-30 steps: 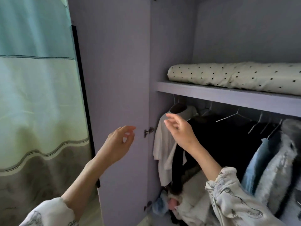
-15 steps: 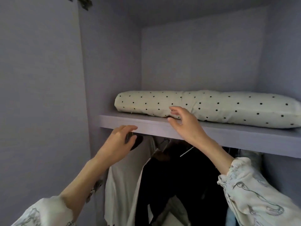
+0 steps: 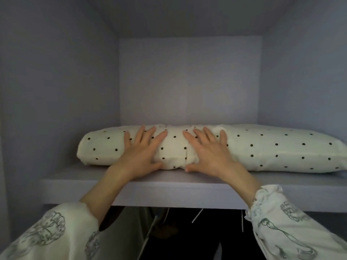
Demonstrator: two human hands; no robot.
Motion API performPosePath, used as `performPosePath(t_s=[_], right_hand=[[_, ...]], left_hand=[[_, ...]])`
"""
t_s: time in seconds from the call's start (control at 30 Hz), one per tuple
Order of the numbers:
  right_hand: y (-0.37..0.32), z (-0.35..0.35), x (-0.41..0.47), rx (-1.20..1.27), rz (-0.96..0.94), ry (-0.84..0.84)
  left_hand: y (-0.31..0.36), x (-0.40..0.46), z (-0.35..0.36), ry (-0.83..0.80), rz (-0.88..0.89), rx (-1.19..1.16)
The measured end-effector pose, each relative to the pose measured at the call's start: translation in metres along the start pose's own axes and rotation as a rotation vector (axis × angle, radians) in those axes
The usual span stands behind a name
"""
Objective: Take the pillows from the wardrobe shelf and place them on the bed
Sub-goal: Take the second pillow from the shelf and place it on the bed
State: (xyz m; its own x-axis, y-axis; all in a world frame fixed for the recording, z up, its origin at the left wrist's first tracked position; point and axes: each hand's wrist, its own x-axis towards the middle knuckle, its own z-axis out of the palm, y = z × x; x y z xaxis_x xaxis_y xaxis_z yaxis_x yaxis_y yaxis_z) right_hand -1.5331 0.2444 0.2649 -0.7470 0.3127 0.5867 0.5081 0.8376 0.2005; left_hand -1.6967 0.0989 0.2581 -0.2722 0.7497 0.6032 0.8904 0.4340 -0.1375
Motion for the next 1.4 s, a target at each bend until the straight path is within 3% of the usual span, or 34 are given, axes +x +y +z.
performPosePath(t_s=[0.13,0.27,0.47,0.93,1.2,1.4], right_hand=[[0.000,0.008,0.014,-0.128,0.048,0.048],[-0.008,0.012,0.012,-0.139,0.059,0.157],[-0.016,0.004,-0.012,-0.147,0.054,0.186],[-0.025,-0.060,-0.131,-0.049,-0.096,0.265],[-0.036,-0.067,-0.172,-0.003,-0.123,0.166],[-0.026,-0.096,-0.155,0.364,-0.061,0.032]], left_hand=[[-0.012,0.017,0.012,0.125,0.002,0.151],[-0.006,0.016,0.010,0.214,0.037,0.120],[0.013,-0.010,-0.001,0.277,0.016,0.091],[0.094,-0.151,-0.077,0.420,-0.059,0.185],[0.108,-0.195,-0.059,0.429,-0.103,0.184],[0.117,-0.202,-0.048,0.467,-0.164,0.189]])
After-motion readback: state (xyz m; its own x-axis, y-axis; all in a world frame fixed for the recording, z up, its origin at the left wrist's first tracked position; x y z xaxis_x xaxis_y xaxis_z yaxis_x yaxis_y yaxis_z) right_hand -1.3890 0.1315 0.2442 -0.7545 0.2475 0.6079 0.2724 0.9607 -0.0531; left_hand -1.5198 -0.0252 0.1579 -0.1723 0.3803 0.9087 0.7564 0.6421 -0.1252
